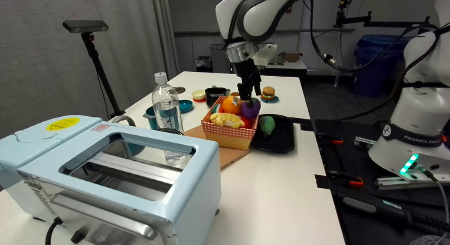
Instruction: Pick up the purple fruit plush toy from the basket and put it on the black tray
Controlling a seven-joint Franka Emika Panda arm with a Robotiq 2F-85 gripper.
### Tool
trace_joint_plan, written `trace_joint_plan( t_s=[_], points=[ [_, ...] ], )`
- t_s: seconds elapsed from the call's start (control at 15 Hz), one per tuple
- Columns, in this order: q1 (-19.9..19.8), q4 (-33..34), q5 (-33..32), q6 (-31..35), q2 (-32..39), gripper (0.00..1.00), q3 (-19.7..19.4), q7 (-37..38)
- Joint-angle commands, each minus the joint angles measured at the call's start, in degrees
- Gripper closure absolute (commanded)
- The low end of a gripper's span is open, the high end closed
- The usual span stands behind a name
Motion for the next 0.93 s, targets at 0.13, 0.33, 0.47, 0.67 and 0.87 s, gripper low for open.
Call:
trace_joint_plan(
  t_s=[0.13,0.33,0.47,0.67,0.87],
  points=[
    [1.6,-2.1,-0.6,-0.3,1.2,0.0,2.2,0.3],
    [2.5,-1.9,-0.2,-0.4,3.1,0.35,3.5,-0.5],
    [3.0,-1.5,-0.5,-0.9,4.2,0.09,4.0,-0.5],
    [3.3,-1.3,-0.9,-1.5,4.2,0.0,4.1,-1.1],
    [3.4,-1.1,-1.2,-2.3,3.5,0.0,4.1,-1.6]
  ],
)
